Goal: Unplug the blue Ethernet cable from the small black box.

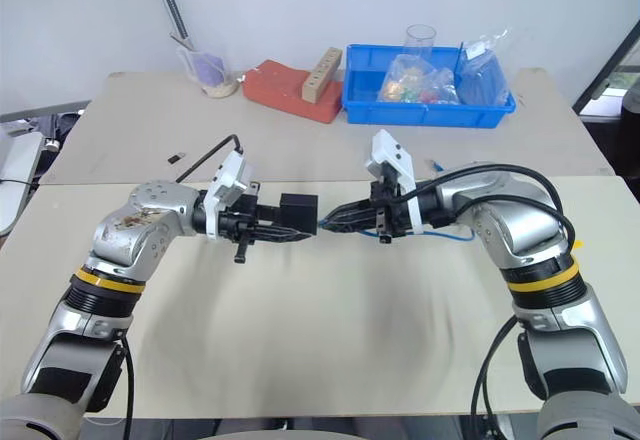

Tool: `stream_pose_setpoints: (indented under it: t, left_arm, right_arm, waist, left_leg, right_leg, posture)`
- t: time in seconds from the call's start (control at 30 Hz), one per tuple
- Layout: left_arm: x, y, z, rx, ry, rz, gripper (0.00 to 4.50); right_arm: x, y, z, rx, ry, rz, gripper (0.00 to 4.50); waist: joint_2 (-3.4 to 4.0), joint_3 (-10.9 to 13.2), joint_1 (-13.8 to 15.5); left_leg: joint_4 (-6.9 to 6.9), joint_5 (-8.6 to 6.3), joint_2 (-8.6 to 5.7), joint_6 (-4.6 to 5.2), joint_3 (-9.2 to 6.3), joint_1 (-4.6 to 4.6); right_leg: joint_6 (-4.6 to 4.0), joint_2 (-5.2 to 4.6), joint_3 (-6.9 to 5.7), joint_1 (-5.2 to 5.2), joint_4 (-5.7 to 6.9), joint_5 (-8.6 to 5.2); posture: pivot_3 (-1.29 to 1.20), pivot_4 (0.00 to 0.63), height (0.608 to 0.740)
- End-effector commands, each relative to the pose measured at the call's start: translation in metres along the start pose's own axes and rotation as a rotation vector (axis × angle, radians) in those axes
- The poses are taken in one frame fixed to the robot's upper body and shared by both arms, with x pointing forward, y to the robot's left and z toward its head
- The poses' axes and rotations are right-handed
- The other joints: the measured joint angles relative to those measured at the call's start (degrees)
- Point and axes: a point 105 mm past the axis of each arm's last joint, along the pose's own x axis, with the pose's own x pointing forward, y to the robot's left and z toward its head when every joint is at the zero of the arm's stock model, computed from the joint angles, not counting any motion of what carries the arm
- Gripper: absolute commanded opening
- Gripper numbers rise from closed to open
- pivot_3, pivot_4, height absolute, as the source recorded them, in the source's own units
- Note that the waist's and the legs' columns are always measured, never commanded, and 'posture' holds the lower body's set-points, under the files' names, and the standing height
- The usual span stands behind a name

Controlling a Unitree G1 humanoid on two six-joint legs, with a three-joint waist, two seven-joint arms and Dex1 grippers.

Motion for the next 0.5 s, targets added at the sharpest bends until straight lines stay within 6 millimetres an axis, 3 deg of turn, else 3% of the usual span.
stream_pose_setpoints:
  t: [0.03,0.2,0.27,0.4,0.47,0.5]
  left_arm:
    - [-0.0103,0.0045,0.0104,0.051,-0.024,0.042,0.58]
    - [-0.0089,0.0036,0.0106,0.054,-0.029,0.039,0.58]
    - [-0.0094,0.0033,0.0104,0.054,-0.028,0.038,0.58]
    - [-0.0099,0.0031,0.0099,0.053,-0.026,0.040,0.58]
    - [-0.0101,0.0030,0.0096,0.053,-0.025,0.040,0.58]
    - [-0.0102,0.0029,0.0095,0.052,-0.024,0.039,0.58]
  right_arm:
    - [-0.0045,-0.0002,0.0202,-0.048,-0.032,-0.041,0.03]
    - [0.0005,0.0000,0.0201,-0.063,-0.018,-0.039,0.03]
    - [0.0007,-0.0002,0.0195,-0.063,-0.014,-0.036,1.00]
    - [-0.0002,-0.0001,0.0218,-0.078,-0.015,-0.031,2.38]
    - [-0.0002,0.0006,0.0230,-0.080,-0.018,-0.026,3.02]
    - [-0.0001,0.0005,0.0236,-0.082,-0.018,-0.026,3.02]
  waist:
    - [0.00,0.0,0.0]
    - [0.00,0.0,0.1]
    - [0.00,0.0,0.1]
    - [0.00,0.0,0.1]
    - [0.00,0.0,0.1]
    - [0.00,0.0,0.1]
  left_leg:
    - [0.00,0.00,0.01,0.00,0.00,0.00]
    - [0.00,0.00,0.00,0.00,-0.01,-0.01]
    - [0.00,0.00,-0.02,0.00,0.00,-0.02]
    - [0.00,0.00,-0.02,0.00,0.00,-0.02]
    - [0.00,0.00,-0.01,0.00,0.00,-0.02]
    - [0.00,0.00,-0.02,0.00,0.00,-0.02]
  right_leg:
    - [0.00,0.01,0.00,0.00,0.00,0.00]
    - [0.00,0.00,-0.01,0.00,-0.01,0.00]
    - [0.00,-0.02,-0.01,0.00,-0.01,0.00]
    - [0.00,-0.01,-0.01,0.00,-0.02,0.00]
    - [0.00,-0.01,-0.01,0.00,-0.02,0.00]
    - [0.00,-0.02,-0.01,0.00,-0.02,0.00]
  posture:
    - [0.00,0.150,0.740]
    - [0.00,0.150,0.740]
    - [0.00,0.150,0.740]
    - [0.00,0.150,0.740]
    - [0.00,0.150,0.740]
    - [0.00,0.150,0.740]
